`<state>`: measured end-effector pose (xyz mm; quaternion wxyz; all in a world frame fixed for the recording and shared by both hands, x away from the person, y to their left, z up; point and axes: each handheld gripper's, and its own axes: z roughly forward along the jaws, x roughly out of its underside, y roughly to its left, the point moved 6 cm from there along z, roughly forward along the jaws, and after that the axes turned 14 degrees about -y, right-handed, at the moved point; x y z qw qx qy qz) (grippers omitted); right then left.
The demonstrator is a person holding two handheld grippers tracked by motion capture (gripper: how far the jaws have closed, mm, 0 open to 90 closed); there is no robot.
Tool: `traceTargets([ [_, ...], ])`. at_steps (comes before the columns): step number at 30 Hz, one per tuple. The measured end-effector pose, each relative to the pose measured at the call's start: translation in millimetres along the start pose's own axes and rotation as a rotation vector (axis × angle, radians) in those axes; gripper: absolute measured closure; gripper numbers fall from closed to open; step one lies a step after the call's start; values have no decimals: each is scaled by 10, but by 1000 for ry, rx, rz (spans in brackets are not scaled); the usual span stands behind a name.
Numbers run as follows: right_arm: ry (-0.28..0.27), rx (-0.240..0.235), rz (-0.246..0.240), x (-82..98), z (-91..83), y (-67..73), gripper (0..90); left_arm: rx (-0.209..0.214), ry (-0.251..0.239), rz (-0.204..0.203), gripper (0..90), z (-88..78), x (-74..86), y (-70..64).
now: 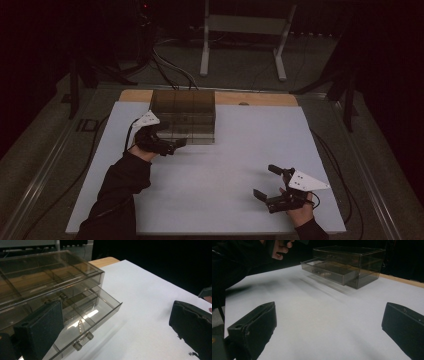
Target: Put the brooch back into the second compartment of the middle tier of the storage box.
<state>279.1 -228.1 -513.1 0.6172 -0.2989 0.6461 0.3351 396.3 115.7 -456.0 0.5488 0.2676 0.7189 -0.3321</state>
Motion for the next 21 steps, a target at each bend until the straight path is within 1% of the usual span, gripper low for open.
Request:
traceTargets([
  [4,1,1,-1,-1,2,1,0,-1,2,9,3,-32,3,-17],
  [8,2,-1,-2,0,5,8,0,-2,-5,12,3,-114,2,-46],
  [10,2,-1,-2,-1,5,8,0,-2,-16,10,3,-161,6,-60],
  [11,1,-1,-2,-1,4,8,0,-3,-13,8,3,-183,14,-64],
  [12,1,-1,-2,-2,4,8,0,-5,-11,11,3,-205,25,-69],
  [17,2,-3,-4,0,11,16,0,4,-5,-1,3,-290,102,-111],
  [21,2,-5,-2,0,13,20,0,11,10,7,3,-330,188,-149],
])
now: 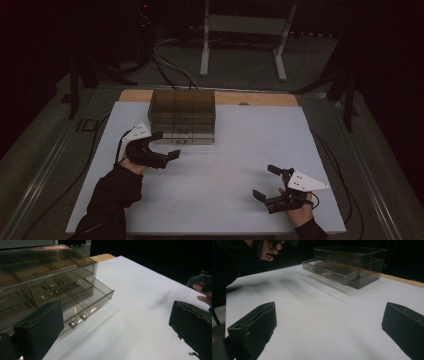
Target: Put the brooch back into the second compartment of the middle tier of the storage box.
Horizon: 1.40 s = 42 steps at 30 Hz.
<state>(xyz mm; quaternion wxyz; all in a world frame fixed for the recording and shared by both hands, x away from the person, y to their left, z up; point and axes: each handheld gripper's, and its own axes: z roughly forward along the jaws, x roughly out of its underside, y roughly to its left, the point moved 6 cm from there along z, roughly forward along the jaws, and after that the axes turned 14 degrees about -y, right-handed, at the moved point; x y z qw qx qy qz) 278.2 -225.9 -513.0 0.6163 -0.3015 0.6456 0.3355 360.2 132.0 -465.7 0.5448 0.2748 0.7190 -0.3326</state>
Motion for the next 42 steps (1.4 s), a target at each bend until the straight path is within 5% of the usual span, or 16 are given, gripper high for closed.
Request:
traceTargets([
  [16,3,-2,5,5,11,5,0,41,30,3,3,-152,395,-99],
  [26,6,-5,0,6,5,5,0,5,48,15,3,-281,551,-105],
  [42,9,-7,-8,6,11,18,0,-37,33,-21,3,-617,733,-137],
])
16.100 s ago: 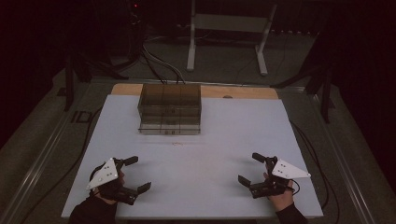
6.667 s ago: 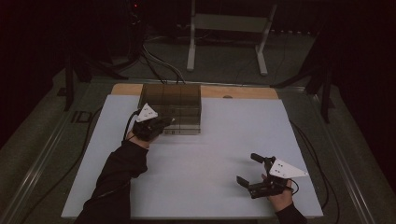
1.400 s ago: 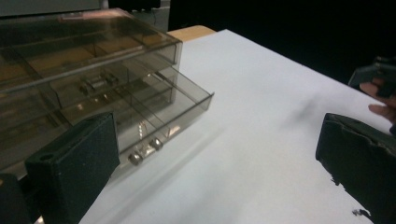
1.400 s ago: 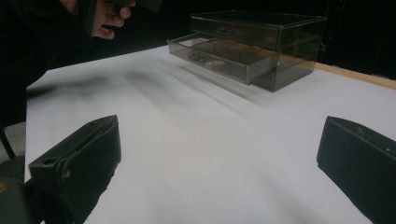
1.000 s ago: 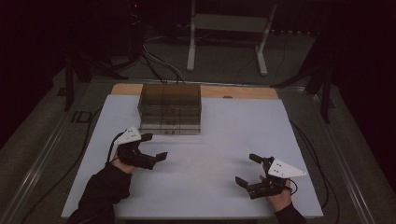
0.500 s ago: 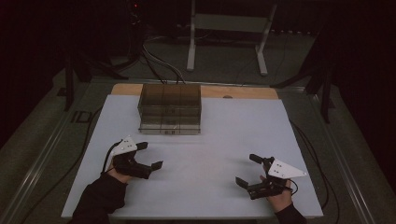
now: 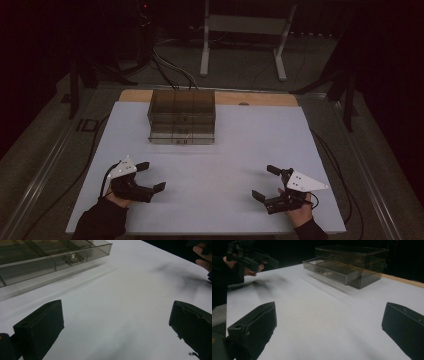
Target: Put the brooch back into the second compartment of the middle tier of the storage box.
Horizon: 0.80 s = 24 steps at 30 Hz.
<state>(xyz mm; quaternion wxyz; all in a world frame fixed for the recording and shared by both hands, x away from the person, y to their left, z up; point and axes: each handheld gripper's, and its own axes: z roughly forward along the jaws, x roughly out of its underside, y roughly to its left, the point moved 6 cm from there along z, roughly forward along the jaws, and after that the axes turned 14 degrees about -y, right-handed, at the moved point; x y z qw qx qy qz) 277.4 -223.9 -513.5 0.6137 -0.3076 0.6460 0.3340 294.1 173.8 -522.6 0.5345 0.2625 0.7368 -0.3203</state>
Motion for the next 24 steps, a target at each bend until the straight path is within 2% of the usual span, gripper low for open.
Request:
traceTargets([
  [7,2,2,-1,2,-2,-3,0,-46,-34,-7,3,-144,37,52],
  [13,4,3,-4,4,1,-3,0,-61,-53,23,4,-258,71,11],
  [16,3,3,-5,3,-1,-2,0,-66,-52,38,4,-326,121,11],
  [20,2,3,-4,1,5,0,0,-91,-20,19,4,-369,211,43],
  [22,6,1,-4,6,9,7,0,-93,-19,13,4,-369,227,50],
  [24,6,1,-4,5,12,5,0,-95,-19,23,4,-364,224,51],
])
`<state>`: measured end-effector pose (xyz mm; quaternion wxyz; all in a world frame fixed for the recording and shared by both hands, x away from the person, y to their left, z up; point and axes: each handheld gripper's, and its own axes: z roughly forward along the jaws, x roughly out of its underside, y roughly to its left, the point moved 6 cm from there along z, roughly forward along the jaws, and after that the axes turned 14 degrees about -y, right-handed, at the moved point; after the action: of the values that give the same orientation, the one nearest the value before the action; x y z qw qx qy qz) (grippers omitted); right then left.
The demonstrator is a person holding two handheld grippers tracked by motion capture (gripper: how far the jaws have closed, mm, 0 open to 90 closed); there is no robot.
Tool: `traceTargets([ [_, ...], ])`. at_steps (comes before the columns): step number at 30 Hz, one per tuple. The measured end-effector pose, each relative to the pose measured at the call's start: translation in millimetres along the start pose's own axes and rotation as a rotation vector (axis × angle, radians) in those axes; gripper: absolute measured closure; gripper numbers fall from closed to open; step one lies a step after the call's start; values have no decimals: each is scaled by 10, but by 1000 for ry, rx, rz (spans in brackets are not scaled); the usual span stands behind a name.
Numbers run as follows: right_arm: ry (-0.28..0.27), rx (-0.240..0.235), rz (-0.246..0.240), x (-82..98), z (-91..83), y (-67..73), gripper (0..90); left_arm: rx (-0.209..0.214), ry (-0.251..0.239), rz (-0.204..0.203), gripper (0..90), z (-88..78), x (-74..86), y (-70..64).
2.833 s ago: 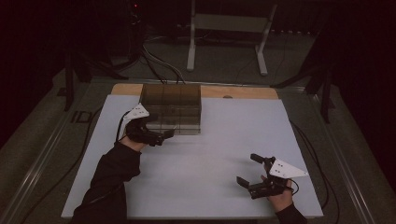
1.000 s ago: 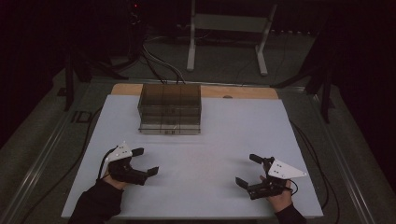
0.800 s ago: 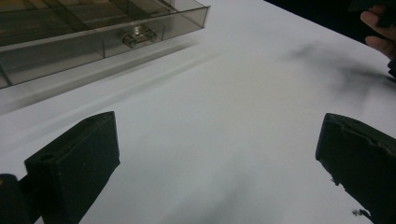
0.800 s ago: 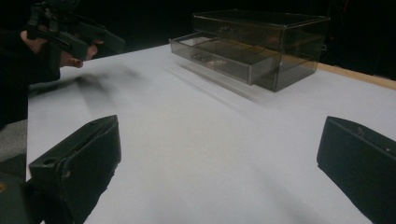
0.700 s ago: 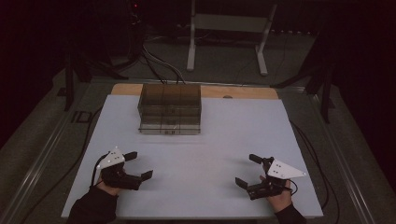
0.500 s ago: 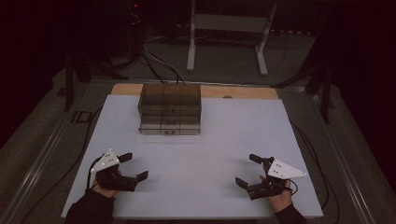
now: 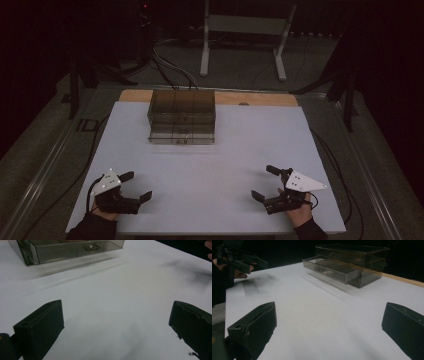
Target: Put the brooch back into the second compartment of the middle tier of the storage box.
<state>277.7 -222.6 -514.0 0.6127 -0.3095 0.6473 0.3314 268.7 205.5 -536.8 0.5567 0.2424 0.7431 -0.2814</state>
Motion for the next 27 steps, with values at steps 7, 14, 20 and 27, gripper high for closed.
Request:
traceTargets([
  [7,-2,3,0,-4,-1,-14,0,-1,-10,6,4,8,-23,-13],
  [14,-2,5,1,0,1,-15,0,10,-28,8,4,25,-57,-57],
  [20,0,5,4,4,5,-19,0,6,-37,4,4,41,-63,-64],
  [27,2,5,6,9,5,-25,0,6,-35,2,4,55,-61,-63],
])
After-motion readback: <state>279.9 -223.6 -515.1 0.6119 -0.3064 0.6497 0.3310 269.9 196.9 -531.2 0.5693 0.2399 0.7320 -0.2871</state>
